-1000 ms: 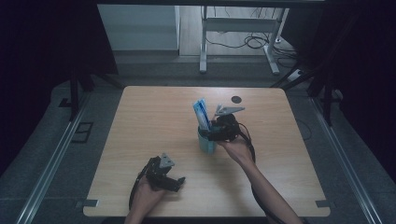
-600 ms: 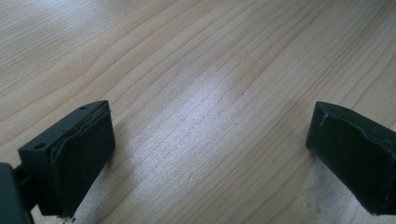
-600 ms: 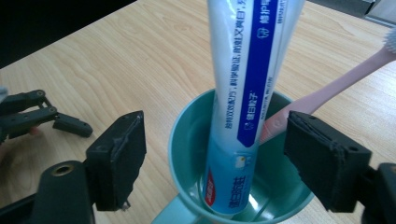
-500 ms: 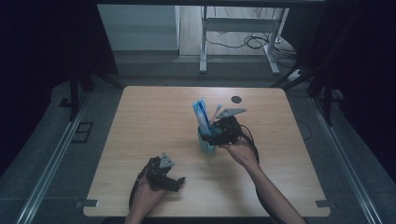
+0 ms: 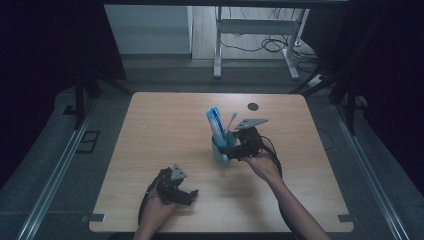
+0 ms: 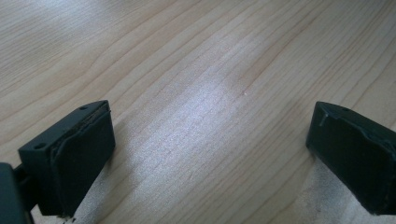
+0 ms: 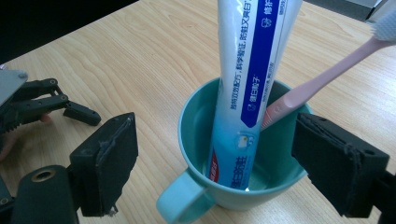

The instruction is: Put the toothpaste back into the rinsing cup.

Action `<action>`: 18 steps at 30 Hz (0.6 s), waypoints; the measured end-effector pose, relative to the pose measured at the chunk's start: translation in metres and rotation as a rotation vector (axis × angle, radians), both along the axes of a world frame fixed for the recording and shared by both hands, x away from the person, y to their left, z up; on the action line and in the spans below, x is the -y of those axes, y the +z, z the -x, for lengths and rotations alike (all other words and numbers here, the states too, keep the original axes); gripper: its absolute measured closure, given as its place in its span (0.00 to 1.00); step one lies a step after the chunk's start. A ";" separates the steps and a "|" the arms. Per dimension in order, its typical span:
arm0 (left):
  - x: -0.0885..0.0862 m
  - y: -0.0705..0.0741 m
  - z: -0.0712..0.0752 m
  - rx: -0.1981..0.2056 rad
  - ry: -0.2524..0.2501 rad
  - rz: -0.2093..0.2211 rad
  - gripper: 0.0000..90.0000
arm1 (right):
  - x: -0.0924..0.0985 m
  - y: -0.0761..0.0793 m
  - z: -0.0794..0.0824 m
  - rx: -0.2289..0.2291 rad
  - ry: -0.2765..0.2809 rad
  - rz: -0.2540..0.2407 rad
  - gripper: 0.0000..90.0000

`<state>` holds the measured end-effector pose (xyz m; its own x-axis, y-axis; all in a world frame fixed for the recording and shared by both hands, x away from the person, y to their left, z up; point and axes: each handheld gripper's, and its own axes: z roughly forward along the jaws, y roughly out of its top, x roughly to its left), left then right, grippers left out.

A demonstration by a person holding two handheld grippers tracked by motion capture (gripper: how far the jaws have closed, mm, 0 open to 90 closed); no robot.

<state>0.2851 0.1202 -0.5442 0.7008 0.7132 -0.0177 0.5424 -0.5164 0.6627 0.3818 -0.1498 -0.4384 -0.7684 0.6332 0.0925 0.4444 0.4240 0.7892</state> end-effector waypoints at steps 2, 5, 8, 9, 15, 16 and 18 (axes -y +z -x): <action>0.000 0.000 0.000 0.000 0.001 0.000 0.01 | 0.002 0.000 0.001 0.000 -0.001 -0.003 0.16; 0.000 0.000 0.000 0.000 0.002 0.001 0.01 | 0.004 0.001 0.002 0.002 -0.001 -0.006 0.15; 0.000 0.000 0.000 0.000 0.001 0.001 0.01 | 0.007 0.001 0.004 0.005 0.001 -0.006 0.15; 0.000 0.000 0.000 0.000 0.001 0.001 0.01 | 0.007 0.001 0.004 0.006 0.002 -0.008 0.15; 0.000 0.000 0.000 0.000 -0.001 -0.003 0.01 | 0.012 0.000 0.007 0.012 0.003 -0.006 0.14; 0.000 0.000 0.000 0.000 -0.001 -0.003 0.01 | 0.013 0.000 0.008 0.009 0.003 -0.006 0.14; 0.000 0.000 0.000 -0.001 -0.001 -0.002 0.01 | 0.015 0.000 0.009 0.012 0.006 -0.006 0.14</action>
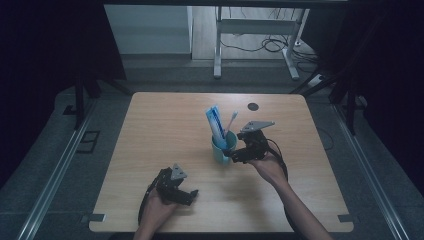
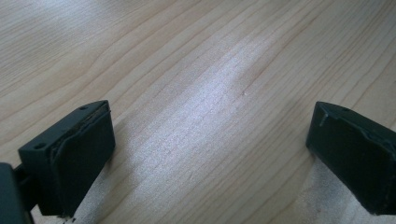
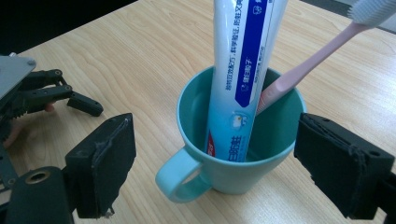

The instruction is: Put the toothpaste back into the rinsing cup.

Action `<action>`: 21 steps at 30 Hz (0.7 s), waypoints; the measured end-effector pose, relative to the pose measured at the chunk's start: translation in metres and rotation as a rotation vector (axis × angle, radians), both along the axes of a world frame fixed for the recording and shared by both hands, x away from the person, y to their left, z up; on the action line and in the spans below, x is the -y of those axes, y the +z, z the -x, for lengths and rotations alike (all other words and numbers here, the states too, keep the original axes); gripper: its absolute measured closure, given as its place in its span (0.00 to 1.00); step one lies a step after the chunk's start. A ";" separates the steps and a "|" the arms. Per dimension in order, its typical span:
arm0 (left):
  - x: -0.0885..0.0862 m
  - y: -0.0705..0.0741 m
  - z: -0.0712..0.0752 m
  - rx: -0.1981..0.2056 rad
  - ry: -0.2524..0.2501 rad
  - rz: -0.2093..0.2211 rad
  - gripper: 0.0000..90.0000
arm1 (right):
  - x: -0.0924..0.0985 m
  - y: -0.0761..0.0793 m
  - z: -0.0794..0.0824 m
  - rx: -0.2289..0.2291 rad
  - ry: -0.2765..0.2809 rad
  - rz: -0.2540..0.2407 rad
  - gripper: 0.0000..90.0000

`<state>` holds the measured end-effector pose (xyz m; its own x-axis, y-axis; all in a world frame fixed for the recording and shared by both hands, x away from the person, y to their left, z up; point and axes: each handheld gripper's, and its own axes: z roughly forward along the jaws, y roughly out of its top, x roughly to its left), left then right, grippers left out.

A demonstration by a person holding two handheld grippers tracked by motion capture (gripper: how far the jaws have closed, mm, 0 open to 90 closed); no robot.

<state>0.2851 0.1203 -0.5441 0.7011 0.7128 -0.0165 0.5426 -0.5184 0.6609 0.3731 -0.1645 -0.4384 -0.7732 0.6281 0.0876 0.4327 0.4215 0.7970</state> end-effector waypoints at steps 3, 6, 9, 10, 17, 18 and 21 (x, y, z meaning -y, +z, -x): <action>0.000 0.000 0.000 0.000 0.000 0.000 0.01 | 0.003 0.000 0.001 -0.001 -0.002 -0.001 0.14; 0.000 0.000 0.000 0.000 0.000 0.000 0.01 | 0.006 -0.001 0.002 -0.001 -0.003 -0.002 0.14; 0.000 0.000 0.000 0.001 0.000 0.000 0.01 | 0.010 -0.001 0.004 -0.002 -0.007 -0.002 0.14; 0.000 0.000 0.000 0.001 0.000 0.001 0.01 | 0.011 -0.001 0.004 -0.002 -0.008 -0.001 0.14; 0.000 0.000 0.000 0.001 0.001 0.002 0.01 | 0.019 -0.001 0.008 0.002 -0.017 0.006 0.13; 0.000 0.000 0.000 0.000 0.002 0.002 0.01 | 0.020 -0.002 0.008 0.002 -0.016 0.006 0.13; 0.000 0.000 0.000 0.000 0.001 0.001 0.01 | 0.024 -0.002 0.010 0.001 -0.019 0.008 0.13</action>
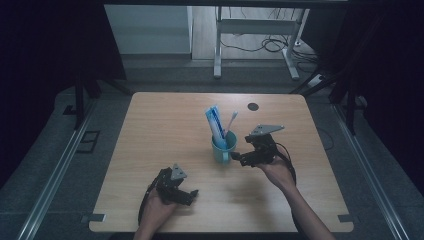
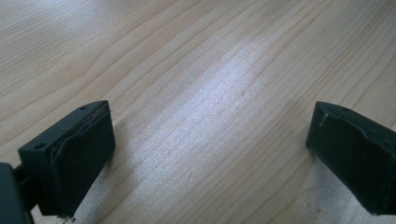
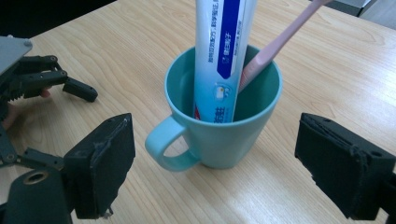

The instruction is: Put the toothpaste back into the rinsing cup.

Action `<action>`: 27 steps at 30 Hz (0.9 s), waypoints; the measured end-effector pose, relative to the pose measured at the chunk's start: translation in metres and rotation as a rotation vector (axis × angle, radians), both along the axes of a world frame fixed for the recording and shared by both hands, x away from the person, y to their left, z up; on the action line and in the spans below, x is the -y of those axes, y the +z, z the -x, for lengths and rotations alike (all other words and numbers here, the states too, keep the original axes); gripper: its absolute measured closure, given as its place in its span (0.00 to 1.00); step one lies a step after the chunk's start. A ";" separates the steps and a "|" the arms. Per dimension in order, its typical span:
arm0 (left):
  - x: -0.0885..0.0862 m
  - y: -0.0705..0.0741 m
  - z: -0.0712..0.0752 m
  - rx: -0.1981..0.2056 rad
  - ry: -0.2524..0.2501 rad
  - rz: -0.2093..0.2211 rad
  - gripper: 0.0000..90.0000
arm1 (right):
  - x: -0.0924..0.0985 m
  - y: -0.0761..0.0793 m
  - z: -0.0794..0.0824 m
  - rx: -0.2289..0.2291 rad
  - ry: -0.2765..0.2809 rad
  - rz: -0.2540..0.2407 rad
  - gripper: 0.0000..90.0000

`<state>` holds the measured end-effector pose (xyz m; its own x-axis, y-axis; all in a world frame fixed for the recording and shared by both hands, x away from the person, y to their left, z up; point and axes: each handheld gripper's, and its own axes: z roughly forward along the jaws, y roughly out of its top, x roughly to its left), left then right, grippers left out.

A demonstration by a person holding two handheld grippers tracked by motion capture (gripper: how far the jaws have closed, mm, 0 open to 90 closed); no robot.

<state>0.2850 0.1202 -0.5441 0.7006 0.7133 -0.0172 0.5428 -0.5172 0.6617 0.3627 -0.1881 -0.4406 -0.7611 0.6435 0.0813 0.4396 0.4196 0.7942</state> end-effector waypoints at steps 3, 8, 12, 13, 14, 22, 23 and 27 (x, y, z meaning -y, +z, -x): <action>0.000 0.000 0.000 0.000 -0.001 -0.001 0.01 | 0.003 -0.001 0.002 0.002 -0.005 0.005 0.13; 0.000 0.000 0.000 0.000 -0.001 0.000 0.01 | 0.011 -0.003 0.005 0.004 -0.012 0.011 0.13; 0.000 0.000 0.000 0.000 0.000 0.000 0.01 | 0.017 -0.005 0.008 0.003 -0.020 0.005 0.13; 0.000 0.000 0.000 0.000 0.001 0.001 0.01 | 0.018 -0.005 0.008 0.002 -0.023 0.004 0.13; 0.000 0.000 0.000 0.001 0.001 0.001 0.01 | 0.020 -0.006 0.009 0.002 -0.024 0.005 0.13; 0.000 0.000 0.000 0.002 0.002 0.003 0.01 | 0.030 -0.010 0.013 -0.005 -0.036 0.003 0.13; 0.000 0.000 0.000 0.002 0.002 0.003 0.01 | 0.031 -0.010 0.014 -0.003 -0.036 0.005 0.13; 0.000 0.000 0.000 0.002 0.003 0.004 0.01 | 0.036 -0.012 0.017 -0.007 -0.043 0.005 0.13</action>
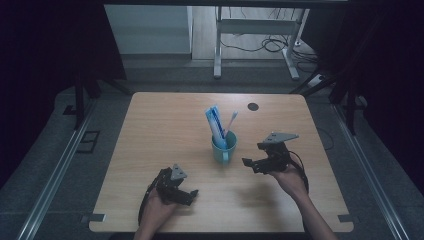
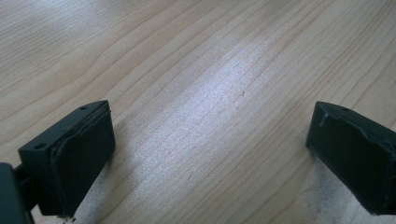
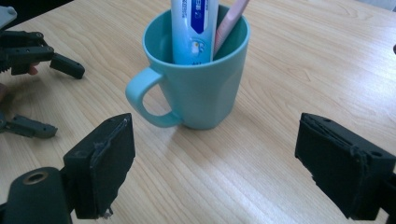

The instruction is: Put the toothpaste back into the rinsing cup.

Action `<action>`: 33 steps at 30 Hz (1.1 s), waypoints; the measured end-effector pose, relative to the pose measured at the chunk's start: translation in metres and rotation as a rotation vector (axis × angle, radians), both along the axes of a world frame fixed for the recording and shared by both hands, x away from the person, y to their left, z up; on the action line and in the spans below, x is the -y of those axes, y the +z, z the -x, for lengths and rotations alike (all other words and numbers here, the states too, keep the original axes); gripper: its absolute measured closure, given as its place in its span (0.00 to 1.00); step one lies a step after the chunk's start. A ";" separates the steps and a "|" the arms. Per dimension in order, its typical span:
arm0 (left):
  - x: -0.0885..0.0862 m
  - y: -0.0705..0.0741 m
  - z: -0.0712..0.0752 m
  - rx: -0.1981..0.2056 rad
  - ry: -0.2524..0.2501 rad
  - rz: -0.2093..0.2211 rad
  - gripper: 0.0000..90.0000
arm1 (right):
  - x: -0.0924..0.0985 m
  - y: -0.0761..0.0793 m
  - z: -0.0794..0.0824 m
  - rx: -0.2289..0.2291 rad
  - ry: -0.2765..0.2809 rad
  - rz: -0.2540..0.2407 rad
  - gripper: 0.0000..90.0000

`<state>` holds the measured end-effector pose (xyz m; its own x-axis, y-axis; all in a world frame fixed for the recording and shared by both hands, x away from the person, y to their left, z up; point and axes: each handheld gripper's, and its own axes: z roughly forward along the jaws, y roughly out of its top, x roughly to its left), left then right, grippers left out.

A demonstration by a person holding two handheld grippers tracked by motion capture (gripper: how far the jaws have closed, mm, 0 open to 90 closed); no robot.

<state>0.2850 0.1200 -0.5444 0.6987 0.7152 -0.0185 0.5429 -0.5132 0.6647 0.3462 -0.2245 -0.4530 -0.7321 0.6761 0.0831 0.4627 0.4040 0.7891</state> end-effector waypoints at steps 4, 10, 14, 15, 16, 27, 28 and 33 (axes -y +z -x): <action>0.000 0.000 0.000 -0.001 0.003 0.002 0.01 | 0.007 -0.002 0.003 -0.002 -0.011 -0.001 0.13; 0.000 0.000 0.000 -0.002 0.002 0.002 0.01 | 0.015 -0.005 0.008 -0.005 -0.022 -0.003 0.13; 0.000 0.000 0.000 -0.001 -0.001 -0.001 0.01 | 0.021 -0.008 0.011 -0.008 -0.031 0.000 0.13; 0.000 0.000 0.000 -0.001 -0.002 -0.002 0.01 | 0.022 -0.008 0.012 -0.009 -0.033 -0.001 0.13; 0.000 0.000 0.000 0.000 -0.001 -0.001 0.01 | 0.024 -0.009 0.013 -0.011 -0.036 -0.002 0.13; 0.000 0.000 0.000 -0.001 0.000 0.001 0.02 | 0.039 -0.018 0.021 -0.030 -0.053 0.012 0.07; 0.000 0.000 0.000 -0.002 0.000 0.001 0.02 | 0.039 -0.019 0.022 -0.031 -0.055 0.014 0.06; 0.000 0.000 0.000 -0.003 0.003 0.003 0.02 | 0.045 -0.023 0.027 -0.031 -0.065 0.028 0.03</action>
<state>0.2847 0.1199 -0.5445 0.6966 0.7171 -0.0228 0.5463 -0.5095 0.6648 0.3194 -0.2690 -0.4759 -0.6842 0.7243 0.0859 0.5129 0.3940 0.7627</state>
